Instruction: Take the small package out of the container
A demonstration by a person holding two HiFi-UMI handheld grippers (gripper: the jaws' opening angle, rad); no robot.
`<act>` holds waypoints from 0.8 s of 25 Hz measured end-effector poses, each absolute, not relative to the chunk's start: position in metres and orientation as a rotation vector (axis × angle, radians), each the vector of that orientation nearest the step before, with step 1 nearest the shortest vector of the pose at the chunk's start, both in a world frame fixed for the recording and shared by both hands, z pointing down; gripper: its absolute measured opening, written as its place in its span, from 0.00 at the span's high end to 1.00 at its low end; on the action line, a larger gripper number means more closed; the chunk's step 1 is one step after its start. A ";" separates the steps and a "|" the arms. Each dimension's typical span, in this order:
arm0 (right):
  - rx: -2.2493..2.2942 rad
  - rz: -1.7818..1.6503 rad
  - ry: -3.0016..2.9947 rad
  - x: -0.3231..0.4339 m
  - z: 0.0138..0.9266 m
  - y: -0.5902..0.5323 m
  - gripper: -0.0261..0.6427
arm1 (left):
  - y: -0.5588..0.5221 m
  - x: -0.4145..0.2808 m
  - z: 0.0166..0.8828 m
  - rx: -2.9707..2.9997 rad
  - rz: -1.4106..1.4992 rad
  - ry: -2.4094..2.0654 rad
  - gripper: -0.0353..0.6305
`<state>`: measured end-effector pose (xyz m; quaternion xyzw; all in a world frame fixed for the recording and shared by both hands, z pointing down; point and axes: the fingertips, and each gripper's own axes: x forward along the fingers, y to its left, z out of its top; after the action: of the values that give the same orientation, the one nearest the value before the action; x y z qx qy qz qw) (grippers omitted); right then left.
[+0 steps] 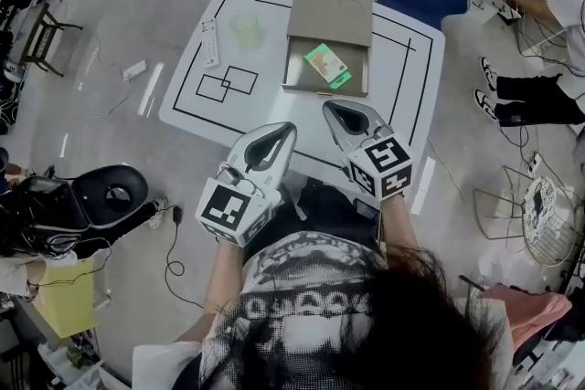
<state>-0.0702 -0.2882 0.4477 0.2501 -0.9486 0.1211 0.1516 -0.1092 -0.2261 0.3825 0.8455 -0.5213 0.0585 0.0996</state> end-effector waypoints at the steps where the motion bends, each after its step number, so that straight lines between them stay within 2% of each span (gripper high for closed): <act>1: 0.727 0.345 -2.719 -0.072 0.448 -0.291 0.96 | -0.227 -0.110 0.382 2.511 0.175 -1.528 0.95; 14: 0.942 0.293 -2.571 -0.084 0.469 -0.357 0.96 | -0.265 -0.139 0.370 2.662 0.162 -1.303 0.95; 20: 0.901 0.284 -2.466 -0.100 0.507 -0.390 0.86 | -0.282 -0.165 0.372 2.682 0.148 -1.259 0.95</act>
<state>-0.1001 -0.3901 0.5070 0.3304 -0.9047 0.1041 0.2481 -0.1654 -0.2816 0.3717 0.9006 -0.4228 0.0498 0.0873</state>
